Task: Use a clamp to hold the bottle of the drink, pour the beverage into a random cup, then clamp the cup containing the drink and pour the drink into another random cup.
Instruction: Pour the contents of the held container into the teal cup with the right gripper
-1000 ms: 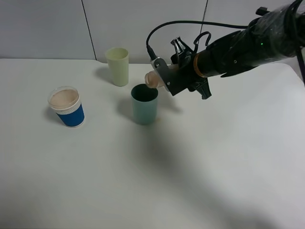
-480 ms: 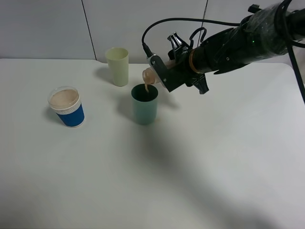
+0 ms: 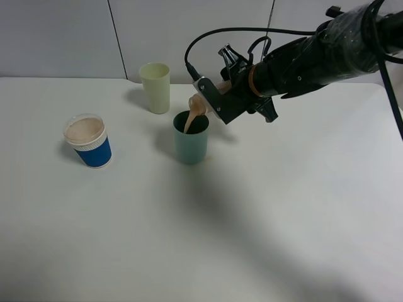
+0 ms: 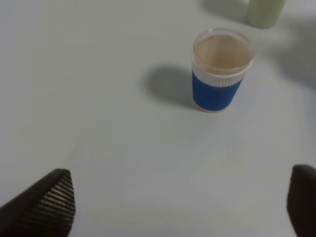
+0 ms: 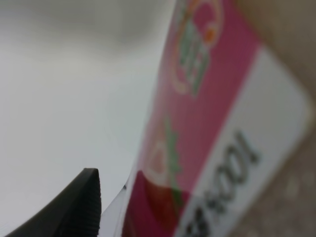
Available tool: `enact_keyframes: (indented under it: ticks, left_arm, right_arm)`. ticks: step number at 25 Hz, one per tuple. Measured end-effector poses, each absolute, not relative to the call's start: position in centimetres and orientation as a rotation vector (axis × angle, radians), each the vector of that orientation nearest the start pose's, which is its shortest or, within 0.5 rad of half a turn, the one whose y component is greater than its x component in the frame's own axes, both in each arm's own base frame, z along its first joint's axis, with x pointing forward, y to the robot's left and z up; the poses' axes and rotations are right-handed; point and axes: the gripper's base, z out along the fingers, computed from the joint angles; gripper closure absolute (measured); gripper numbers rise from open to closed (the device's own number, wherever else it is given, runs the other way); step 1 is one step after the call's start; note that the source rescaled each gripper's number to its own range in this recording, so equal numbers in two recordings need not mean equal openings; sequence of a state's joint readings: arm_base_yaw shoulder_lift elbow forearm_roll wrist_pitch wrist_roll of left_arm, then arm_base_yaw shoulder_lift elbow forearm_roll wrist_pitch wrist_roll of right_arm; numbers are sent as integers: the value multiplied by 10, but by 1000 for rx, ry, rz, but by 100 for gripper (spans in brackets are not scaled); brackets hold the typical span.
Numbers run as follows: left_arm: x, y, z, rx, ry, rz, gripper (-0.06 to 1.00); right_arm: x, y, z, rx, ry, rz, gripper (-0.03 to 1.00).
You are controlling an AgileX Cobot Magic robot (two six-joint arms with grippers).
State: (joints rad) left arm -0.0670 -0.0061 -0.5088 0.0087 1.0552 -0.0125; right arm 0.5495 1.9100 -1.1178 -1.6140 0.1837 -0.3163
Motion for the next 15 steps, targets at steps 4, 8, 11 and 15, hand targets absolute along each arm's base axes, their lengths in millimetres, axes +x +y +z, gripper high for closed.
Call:
enact_keyframes:
  ticks: [4,8,11,15]
  left_arm:
    - [-7,1,280,55,2023,-40,37]
    - [-7,1,280,55,2023,-40,37]
    - [-7,1,280,55,2023,-40,37]
    - [-7,1,280,55,2023,-40,37]
  right_arm:
    - [353,197,174,-2271,882,-916,95]
    - [353,197,174,-2275,876,-920,95]
    - [353,197,174,-2276,874,-923,95]
    - [353,197,174,-2280,867,-929,95]
